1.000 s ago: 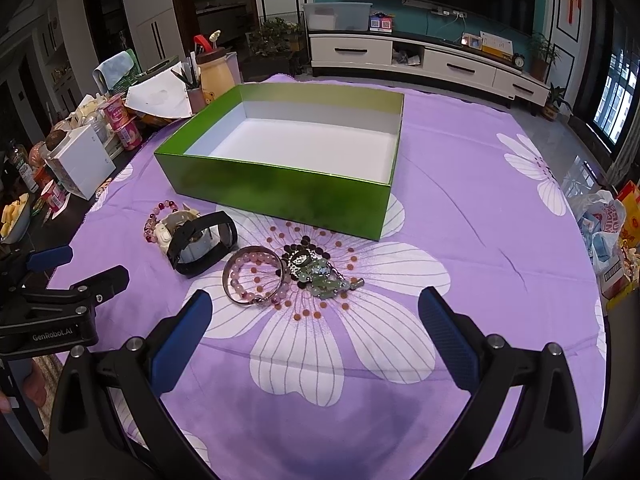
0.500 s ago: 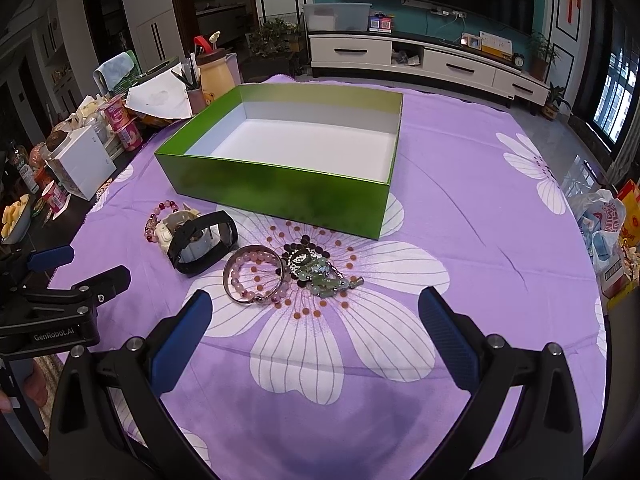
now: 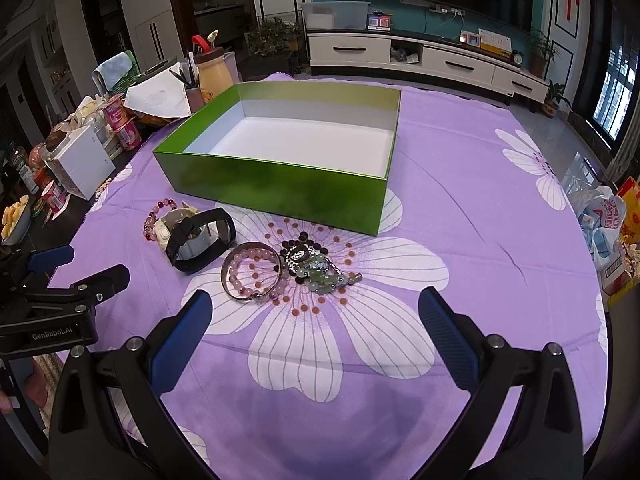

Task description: Organize jewelry

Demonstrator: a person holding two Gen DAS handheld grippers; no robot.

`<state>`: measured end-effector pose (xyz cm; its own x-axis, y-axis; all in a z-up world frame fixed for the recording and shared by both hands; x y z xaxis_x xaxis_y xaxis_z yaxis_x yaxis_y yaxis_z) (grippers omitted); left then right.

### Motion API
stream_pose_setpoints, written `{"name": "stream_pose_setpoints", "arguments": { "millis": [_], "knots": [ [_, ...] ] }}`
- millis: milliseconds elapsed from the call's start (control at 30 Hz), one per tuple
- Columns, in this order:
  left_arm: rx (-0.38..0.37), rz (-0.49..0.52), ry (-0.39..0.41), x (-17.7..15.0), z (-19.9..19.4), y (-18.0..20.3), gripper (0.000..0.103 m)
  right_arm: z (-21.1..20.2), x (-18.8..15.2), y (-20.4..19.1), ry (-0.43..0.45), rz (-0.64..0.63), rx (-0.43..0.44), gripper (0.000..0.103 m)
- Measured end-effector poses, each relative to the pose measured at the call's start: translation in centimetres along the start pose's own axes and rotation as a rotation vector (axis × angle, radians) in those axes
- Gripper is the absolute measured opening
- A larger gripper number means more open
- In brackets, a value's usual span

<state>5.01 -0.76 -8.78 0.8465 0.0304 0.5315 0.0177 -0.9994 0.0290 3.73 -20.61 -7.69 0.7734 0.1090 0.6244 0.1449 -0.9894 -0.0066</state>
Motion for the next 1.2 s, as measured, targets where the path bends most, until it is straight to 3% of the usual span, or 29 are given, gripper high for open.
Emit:
{"name": "stream_pose_setpoints", "arguments": {
  "millis": [867,1200],
  "knots": [
    [-0.016,0.007,0.013,0.17,-0.42,0.45,0.101,-0.23,-0.03,0.18,0.007,0.001,0.005,0.102],
    [-0.141,-0.031,0.068,0.03,-0.72,-0.06,0.101,0.18,-0.71,0.28,0.022,0.018,0.100,0.102]
  ]
}}
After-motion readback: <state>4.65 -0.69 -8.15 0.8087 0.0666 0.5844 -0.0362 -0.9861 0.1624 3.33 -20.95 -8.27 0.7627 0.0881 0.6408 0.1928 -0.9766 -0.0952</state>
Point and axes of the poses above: each gripper's, at about its wrist camera, not at the fingertips, and z roughly the way its jaws point, y to its right, x to its top, the point moved 10 cm from there along z, roughly the way its jaws point, and after that the axes turned 6 degrees about -z, right-handed, at the moved point
